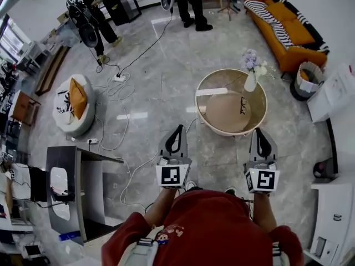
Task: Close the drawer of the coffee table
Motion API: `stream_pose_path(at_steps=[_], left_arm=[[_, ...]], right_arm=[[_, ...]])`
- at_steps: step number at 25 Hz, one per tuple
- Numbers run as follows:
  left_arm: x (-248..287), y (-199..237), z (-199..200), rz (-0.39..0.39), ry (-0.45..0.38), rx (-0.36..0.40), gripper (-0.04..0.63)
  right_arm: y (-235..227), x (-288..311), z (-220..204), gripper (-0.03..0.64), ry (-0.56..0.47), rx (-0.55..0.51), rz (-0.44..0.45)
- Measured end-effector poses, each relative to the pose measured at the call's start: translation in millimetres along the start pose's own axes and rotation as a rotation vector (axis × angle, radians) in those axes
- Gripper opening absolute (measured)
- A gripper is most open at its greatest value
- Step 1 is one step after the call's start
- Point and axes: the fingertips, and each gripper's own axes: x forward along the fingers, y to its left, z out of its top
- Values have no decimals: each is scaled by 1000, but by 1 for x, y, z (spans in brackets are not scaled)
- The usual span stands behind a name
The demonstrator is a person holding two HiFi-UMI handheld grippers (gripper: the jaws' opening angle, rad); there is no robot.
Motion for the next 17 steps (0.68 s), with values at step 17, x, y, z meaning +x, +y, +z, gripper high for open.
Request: stream_pose_path(at_steps=[17], left_arm=[[3, 4, 31, 22, -126, -29, 14]], right_arm=[[-19, 3, 35, 25, -74, 8, -69]])
